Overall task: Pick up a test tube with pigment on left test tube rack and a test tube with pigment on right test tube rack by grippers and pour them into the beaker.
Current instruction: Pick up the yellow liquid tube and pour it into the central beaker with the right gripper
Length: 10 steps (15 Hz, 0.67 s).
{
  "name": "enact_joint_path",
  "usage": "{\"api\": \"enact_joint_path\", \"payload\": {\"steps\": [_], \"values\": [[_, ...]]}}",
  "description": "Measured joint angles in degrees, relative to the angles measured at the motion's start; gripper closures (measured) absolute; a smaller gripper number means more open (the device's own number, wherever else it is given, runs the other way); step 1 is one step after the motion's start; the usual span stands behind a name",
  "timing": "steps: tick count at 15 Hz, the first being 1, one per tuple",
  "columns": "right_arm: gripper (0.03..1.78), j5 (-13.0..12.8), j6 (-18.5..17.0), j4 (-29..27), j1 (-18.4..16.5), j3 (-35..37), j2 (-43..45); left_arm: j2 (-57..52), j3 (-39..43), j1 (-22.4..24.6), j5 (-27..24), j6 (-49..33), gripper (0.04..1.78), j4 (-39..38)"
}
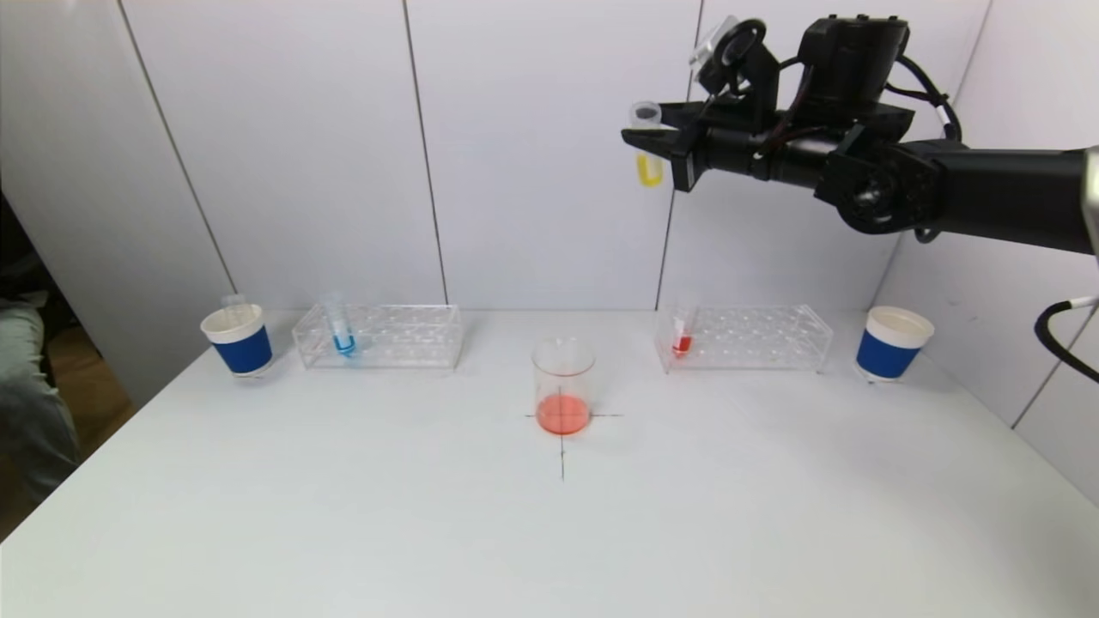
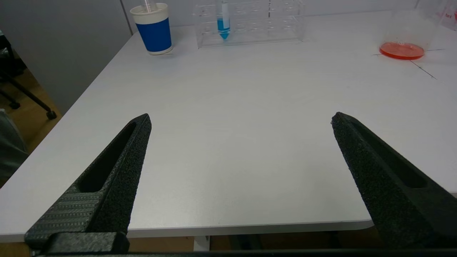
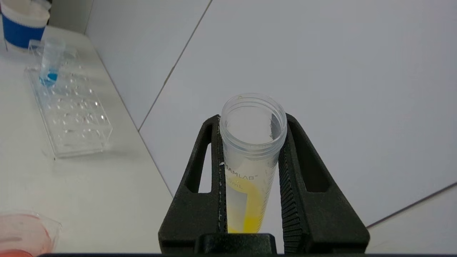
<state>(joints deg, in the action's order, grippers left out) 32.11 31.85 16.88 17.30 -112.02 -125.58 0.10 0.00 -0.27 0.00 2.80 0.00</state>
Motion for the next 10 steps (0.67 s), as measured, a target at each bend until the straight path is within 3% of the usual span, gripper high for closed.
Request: {"api": "enact_joint_path", "payload": {"steps": [4, 10], "values": [[1.33, 1.07, 12.0, -1.97, 1.52, 0.15, -2.99, 0.0, 0.0, 0.0, 0.0, -0.02, 0.06, 0.02], [1.33, 4.16, 18.22, 1.48, 3.51, 2.46, -5.71, 0.0, 0.0, 0.02, 0.0, 0.0, 0.06, 0.0]]}}
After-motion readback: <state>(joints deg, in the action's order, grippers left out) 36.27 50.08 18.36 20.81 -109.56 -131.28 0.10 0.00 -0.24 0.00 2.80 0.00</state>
